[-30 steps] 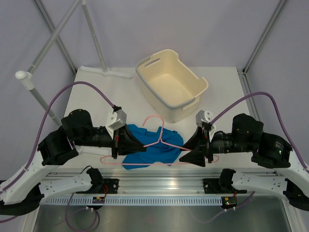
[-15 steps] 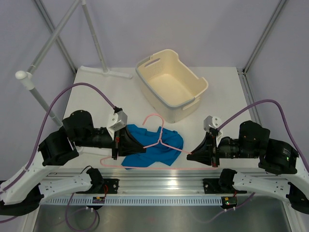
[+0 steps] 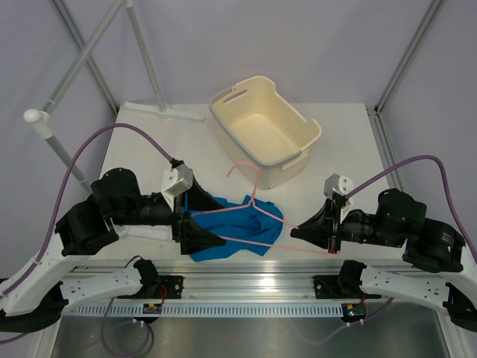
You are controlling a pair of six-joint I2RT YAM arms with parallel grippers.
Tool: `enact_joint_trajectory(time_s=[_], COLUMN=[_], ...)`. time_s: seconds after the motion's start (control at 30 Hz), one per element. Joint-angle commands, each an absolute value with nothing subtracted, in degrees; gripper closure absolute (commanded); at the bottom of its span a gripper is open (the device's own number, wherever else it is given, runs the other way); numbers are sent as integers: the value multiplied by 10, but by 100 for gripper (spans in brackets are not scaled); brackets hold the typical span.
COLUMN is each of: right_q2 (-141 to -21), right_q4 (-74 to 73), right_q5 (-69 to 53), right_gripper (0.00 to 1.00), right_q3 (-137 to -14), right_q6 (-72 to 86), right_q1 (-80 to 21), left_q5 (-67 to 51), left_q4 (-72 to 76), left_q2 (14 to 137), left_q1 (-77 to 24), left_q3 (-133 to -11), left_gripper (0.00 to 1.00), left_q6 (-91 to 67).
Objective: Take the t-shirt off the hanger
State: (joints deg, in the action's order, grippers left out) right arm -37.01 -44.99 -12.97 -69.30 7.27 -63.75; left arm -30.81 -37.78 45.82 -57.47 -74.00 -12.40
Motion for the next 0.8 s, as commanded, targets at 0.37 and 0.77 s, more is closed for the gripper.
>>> enact_joint_trajectory(time_s=[0.37, 0.77], right_q2=[-451, -670], right_q4=[-326, -160], right_q5=[-6, 73], right_gripper=[100, 100], right_q3=[-727, -858], right_q6=[4, -52], right_q1=[-640, -640], left_q5=[-23, -64], left_q4=[-335, -293], left_q2=[408, 357], left_q1=[-576, -576], left_q3=[-872, -899], left_gripper=[1, 1], left_q6=[-222, -224])
